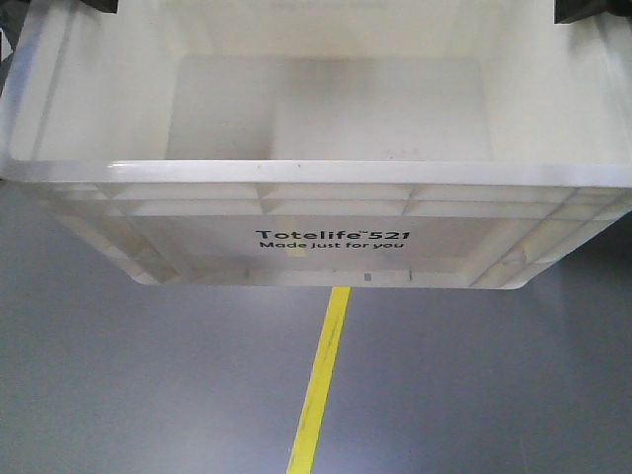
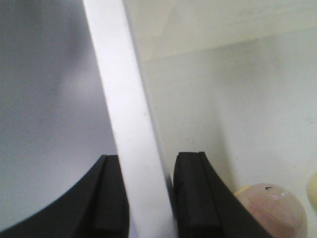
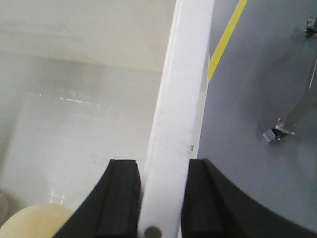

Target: Place moving items into box and shelve

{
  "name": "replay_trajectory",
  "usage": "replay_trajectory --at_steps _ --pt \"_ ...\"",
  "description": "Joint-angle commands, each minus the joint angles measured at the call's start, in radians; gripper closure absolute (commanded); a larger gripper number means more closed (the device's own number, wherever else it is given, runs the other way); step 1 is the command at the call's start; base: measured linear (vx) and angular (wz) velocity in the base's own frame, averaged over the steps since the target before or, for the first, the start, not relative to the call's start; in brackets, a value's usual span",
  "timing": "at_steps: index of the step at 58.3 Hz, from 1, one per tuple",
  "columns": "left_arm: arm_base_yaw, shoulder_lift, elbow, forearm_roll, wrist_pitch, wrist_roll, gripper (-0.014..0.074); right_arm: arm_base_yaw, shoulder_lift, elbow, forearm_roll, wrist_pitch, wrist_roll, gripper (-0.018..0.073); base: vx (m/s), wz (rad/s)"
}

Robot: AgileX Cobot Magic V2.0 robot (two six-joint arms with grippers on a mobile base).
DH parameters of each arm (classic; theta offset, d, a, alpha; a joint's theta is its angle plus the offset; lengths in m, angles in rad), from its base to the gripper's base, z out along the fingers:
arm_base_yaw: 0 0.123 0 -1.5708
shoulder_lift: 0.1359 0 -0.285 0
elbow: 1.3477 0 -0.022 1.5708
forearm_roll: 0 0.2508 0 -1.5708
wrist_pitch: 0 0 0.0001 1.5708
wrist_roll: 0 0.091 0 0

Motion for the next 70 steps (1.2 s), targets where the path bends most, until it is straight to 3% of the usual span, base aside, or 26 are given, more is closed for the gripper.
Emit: replay_trajectory --at_steps 1,70 --pt "-0.008 -0.048 -0.043 -0.002 -0.135 0.026 0.0597 -0.003 -0.046 -0.043 0.018 -0.151 -0.015 0.0564 0.52 0.13" --pt "-0.008 -0.048 -0.043 -0.002 -0.135 0.026 0.0597 -0.003 -0.046 -0.043 0.018 -0.151 -0.015 0.0564 0.56 0.02"
